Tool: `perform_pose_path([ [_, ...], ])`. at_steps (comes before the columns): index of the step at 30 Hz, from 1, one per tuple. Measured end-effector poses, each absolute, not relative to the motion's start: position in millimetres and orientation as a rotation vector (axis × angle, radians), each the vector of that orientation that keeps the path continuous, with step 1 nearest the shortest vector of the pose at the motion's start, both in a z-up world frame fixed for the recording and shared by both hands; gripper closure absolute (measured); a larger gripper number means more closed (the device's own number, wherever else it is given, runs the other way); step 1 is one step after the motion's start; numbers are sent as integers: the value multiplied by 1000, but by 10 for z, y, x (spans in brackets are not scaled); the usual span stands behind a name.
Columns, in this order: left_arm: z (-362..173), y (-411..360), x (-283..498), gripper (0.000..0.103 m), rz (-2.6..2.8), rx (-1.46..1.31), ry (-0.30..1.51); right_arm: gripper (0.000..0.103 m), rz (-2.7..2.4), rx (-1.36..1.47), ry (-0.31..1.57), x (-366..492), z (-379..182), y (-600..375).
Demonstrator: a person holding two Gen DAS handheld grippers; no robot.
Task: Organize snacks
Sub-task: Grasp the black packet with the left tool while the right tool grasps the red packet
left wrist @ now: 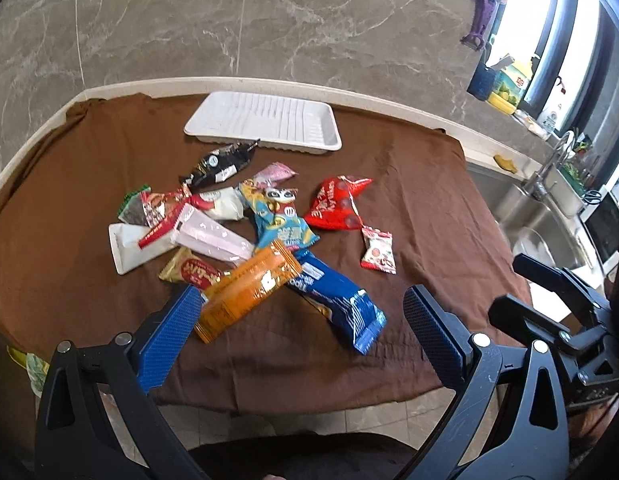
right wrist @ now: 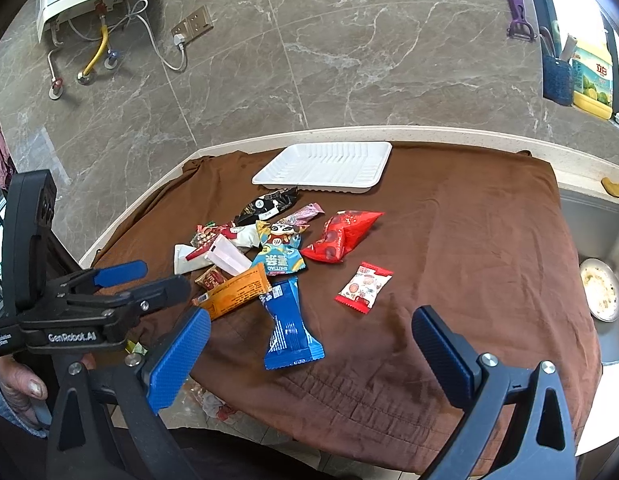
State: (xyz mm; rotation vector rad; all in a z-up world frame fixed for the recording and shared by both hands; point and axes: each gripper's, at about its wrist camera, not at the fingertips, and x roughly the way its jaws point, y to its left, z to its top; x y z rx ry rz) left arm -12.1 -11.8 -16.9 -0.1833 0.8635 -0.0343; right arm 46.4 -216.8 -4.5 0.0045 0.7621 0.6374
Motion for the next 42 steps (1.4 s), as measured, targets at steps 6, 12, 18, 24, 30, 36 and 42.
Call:
perform_pose_path([
  [6,-162,-147,-203,1,-73,-179,899,0,654,13,770,485,-52,-2167],
  [12,-282,67,-185,1,-40,-245,954,0,683,3,793,540,-89,-2081],
  [18,-468,583,-88,2,38,-424,984,0,722,-38,824,630,-139,-1925],
  [24,-567,919,75,2,113,-409,972,0,736,-64,850,833,-170,-1734],
  [30,-591,1204,374,2,149,-345,963,0,694,-103,901,1176,-235,-1503],
  [36,-599,1607,749,2,177,-305,966,0,634,-113,971,1575,-370,-1327],
  [42,-667,1964,1195,3,177,-279,994,5,561,-75,1029,1972,-483,-1206],
])
